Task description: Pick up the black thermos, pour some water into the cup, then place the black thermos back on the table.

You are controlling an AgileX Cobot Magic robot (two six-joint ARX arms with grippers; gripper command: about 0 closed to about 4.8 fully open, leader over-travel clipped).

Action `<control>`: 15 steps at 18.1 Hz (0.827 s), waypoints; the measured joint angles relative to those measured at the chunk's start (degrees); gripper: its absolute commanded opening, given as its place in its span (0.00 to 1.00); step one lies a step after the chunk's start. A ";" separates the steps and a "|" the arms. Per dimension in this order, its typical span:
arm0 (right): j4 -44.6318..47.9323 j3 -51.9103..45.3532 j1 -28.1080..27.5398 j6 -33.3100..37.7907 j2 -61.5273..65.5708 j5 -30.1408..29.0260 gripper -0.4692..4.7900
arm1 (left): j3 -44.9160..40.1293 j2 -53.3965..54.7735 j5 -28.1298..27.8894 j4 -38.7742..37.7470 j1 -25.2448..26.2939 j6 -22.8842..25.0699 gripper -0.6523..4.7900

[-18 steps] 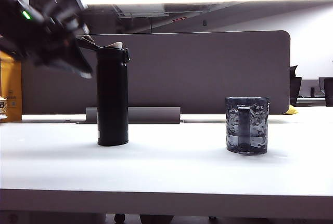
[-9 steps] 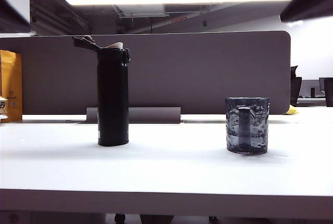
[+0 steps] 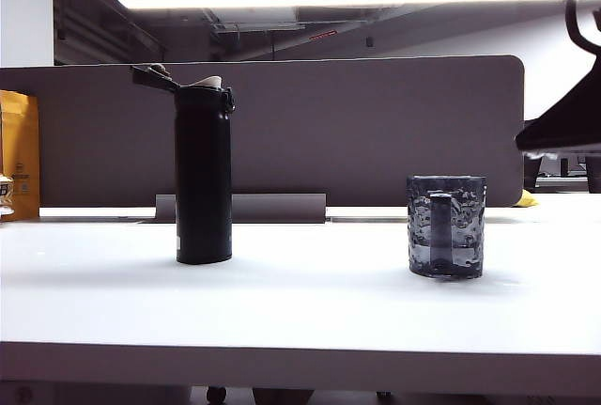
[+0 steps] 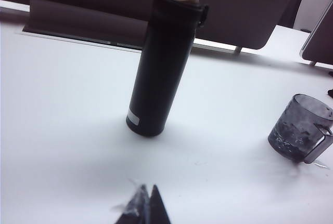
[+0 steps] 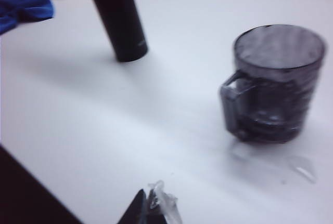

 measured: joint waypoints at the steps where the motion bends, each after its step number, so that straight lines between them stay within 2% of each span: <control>1: 1.33 -1.29 0.00 0.02 -0.02 -2.16 0.08 | -1.09 -0.63 0.00 -0.13 0.00 -0.13 0.11; 4: 3.39 -4.37 0.00 0.66 -0.04 -6.56 0.08 | -4.26 -0.76 -0.11 -1.16 0.00 -0.20 0.11; 6: 5.62 -6.73 0.04 2.54 0.02 -7.28 0.08 | -4.20 -0.70 -1.31 -2.93 0.00 -0.15 0.11; 8: 7.28 -6.71 0.02 2.86 -0.28 -4.63 0.11 | -4.20 -0.74 -2.67 -2.97 0.00 -0.15 0.11; 9: 5.66 -6.71 0.02 2.91 -0.28 -2.43 0.11 | -4.20 -0.76 -2.71 -2.97 0.00 -0.15 0.11; 12: 0.96 -6.71 0.00 2.91 -0.15 -1.11 0.11 | -4.20 -0.74 -4.98 -3.10 0.02 -0.13 0.11; 15: -0.50 -6.71 0.00 2.91 -0.17 -1.09 0.11 | -4.20 -0.76 -12.20 -3.06 0.00 2.29 0.13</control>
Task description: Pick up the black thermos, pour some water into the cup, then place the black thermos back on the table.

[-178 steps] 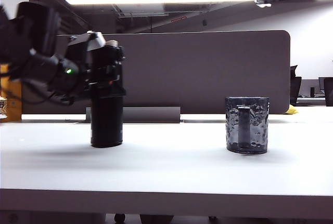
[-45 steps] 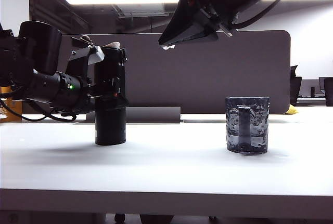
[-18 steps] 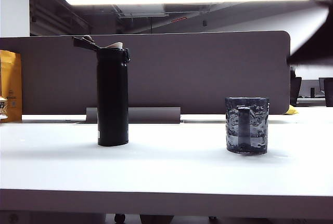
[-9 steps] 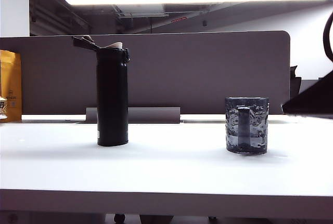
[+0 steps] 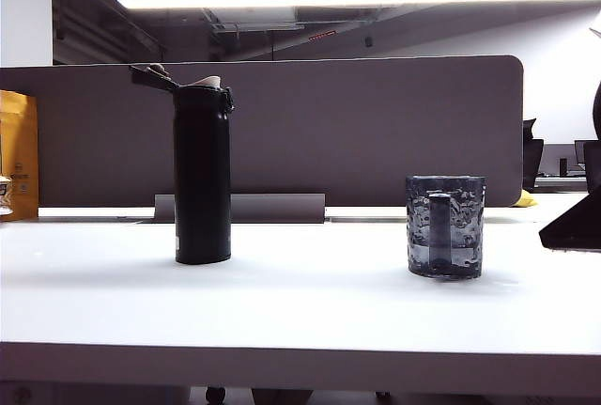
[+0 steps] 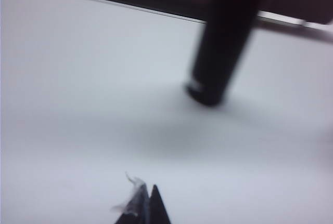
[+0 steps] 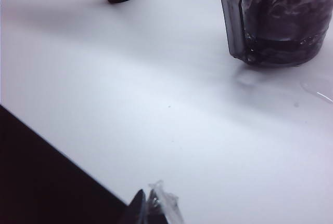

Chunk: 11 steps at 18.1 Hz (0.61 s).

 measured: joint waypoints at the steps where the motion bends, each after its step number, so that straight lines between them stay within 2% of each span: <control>1: 0.04 0.00 0.00 0.00 0.00 0.00 0.11 | 0.00 0.00 -1.70 -0.02 0.00 0.61 0.13; 3: 0.04 0.00 0.00 0.00 0.00 0.00 0.11 | 0.00 0.00 -6.21 -0.02 0.02 1.49 0.13; 6: -1.95 0.00 -1.14 -0.02 -4.55 -0.42 0.11 | 0.00 0.00 -7.45 -0.04 0.00 1.53 0.13; 8: -2.21 0.00 -4.90 0.00 -9.14 -2.43 0.11 | 0.00 -0.02 -7.54 -0.04 0.00 1.53 0.13; 11: -2.54 0.00 -16.00 0.00 -18.16 -4.94 0.11 | 0.00 -0.02 -7.61 -0.07 0.00 1.55 0.13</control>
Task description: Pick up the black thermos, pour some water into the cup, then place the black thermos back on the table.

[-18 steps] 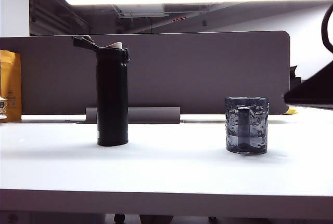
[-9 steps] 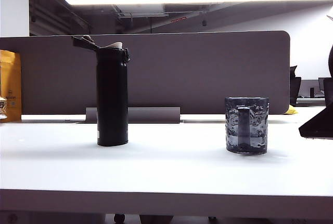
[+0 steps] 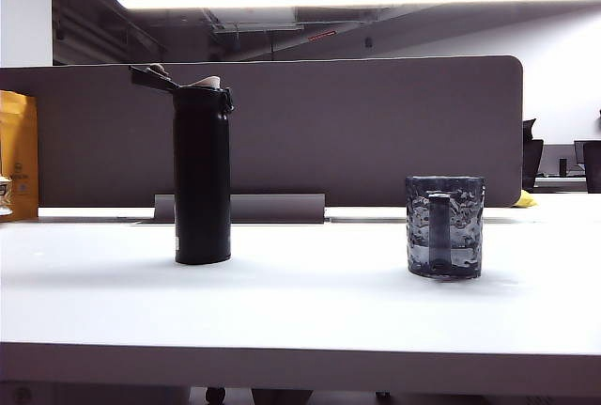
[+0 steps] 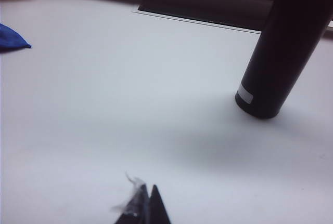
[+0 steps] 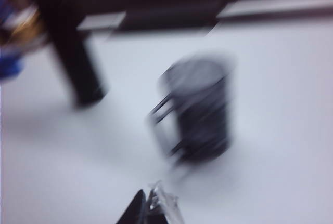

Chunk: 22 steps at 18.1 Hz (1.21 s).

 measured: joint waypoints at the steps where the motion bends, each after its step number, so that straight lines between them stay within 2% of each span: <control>1: 0.04 0.00 -2.08 0.00 -1.40 0.04 0.11 | 0.00 -0.11 0.00 -0.02 0.15 0.02 0.13; 2: 0.24 0.00 -6.86 0.00 -3.69 0.07 0.11 | 0.00 -1.22 0.28 -0.31 1.25 0.04 0.13; 8: 0.20 0.00 -16.66 0.02 -9.55 0.48 0.11 | 0.00 -2.05 3.21 -0.42 9.53 0.09 0.13; 14: 1.27 0.00 -18.36 0.00 -11.17 0.37 0.11 | 0.04 -3.39 3.19 -0.17 15.10 0.11 0.13; 22: 1.25 0.00 -18.23 0.00 -11.19 0.13 0.11 | 0.00 -3.43 3.21 -0.39 15.26 0.11 0.13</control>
